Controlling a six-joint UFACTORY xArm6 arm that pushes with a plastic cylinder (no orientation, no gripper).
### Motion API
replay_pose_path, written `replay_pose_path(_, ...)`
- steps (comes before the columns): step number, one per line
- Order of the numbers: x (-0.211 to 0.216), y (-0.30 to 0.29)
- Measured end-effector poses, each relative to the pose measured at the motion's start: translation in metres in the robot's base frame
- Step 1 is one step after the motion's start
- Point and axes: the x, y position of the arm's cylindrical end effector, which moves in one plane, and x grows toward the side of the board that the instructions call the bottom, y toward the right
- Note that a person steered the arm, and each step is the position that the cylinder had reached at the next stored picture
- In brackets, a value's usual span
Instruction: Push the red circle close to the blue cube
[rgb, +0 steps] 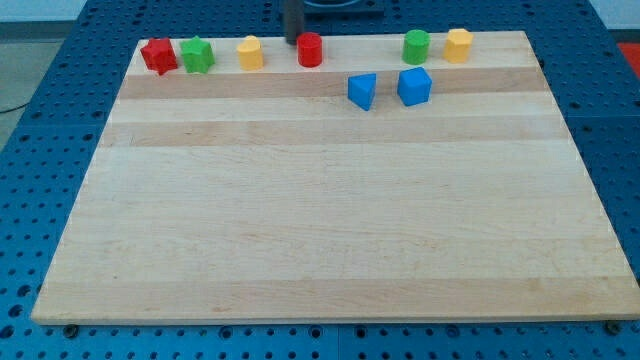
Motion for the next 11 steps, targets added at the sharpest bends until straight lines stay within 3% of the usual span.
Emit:
replay_pose_path(1,0.001,-0.021)
replay_pose_path(5,0.061,0.1)
replay_pose_path(7,0.02,0.102)
replay_pose_path(11,0.078,0.127)
